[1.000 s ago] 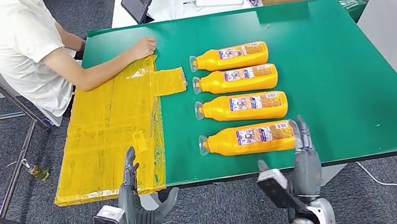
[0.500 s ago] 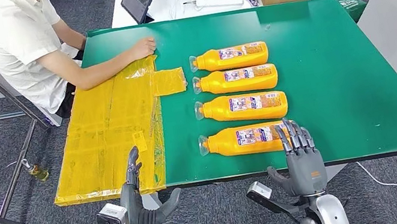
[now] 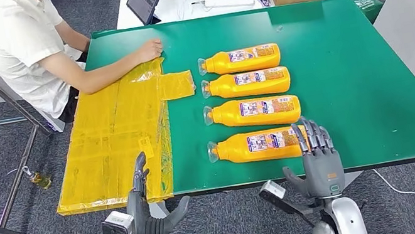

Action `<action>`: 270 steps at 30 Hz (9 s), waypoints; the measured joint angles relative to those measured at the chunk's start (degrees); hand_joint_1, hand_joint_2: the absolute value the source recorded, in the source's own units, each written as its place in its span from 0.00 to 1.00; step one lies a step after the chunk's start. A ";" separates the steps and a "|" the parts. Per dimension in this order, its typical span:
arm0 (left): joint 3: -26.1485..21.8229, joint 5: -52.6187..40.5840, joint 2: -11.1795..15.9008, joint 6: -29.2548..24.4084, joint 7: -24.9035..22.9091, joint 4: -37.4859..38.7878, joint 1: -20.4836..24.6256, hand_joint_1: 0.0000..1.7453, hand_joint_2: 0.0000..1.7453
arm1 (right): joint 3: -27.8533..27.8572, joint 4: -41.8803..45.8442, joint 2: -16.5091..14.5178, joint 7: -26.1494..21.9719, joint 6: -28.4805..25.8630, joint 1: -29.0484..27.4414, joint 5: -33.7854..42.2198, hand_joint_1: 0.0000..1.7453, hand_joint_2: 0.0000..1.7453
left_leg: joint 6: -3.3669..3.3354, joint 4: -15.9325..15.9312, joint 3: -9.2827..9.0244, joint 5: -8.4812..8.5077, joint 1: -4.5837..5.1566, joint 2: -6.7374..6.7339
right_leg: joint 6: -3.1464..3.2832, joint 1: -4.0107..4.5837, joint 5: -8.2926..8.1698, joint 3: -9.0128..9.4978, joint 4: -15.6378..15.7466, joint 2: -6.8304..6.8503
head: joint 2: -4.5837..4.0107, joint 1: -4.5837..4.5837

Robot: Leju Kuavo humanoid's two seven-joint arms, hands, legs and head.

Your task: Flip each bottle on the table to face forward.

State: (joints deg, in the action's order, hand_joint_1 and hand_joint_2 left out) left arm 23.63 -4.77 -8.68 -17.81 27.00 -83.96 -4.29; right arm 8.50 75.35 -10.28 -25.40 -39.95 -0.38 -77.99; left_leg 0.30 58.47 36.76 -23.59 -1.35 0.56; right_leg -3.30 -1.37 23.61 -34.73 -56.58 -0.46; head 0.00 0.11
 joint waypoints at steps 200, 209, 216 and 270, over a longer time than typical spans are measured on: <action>5.73 36.03 -0.86 9.74 -6.96 1.74 10.75 1.00 1.00 | -46.23 -25.48 -1.70 -10.92 14.59 16.02 55.45 0.00 1.00 | -0.06 0.01 -0.14 0.08 0.00 -0.01 | -0.06 0.00 -0.07 0.11 -0.01 -0.01 | 0.00 0.01; 4.46 40.42 -0.31 14.41 -8.19 -0.35 9.31 1.00 1.00 | -45.99 -25.53 -1.44 -12.21 22.56 16.00 60.10 0.00 0.00 | -0.06 0.01 -0.14 0.08 0.00 -0.05 | -0.06 0.00 -0.07 0.05 -0.01 -0.02 | 0.00 0.00; 4.21 40.52 -0.28 14.62 -8.20 -1.14 8.95 1.00 1.00 | -45.09 -24.48 -0.67 -13.67 23.56 14.88 60.58 0.00 0.00 | -0.06 0.01 -0.13 0.07 0.01 -0.05 | -0.06 -0.01 -0.07 0.06 -0.01 -0.02 | 0.00 0.00; 0.43 -38.92 2.86 -4.66 -15.16 47.61 38.24 0.91 1.00 | -18.90 5.56 -3.46 -14.51 -0.13 1.97 69.40 0.00 0.00 | -0.12 0.02 -0.08 0.18 0.01 0.02 | -0.11 -0.01 -0.11 0.11 -0.03 -0.02 | 0.00 0.01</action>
State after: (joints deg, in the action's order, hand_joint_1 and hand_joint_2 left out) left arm 24.07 -43.69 -5.81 -22.47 11.84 -36.35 33.95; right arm -10.40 80.90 -13.74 -39.91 -40.09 1.58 -8.59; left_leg 0.19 58.49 36.68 -23.42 -1.34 0.58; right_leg -3.40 -1.38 23.50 -34.62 -56.61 -0.48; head 0.00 0.11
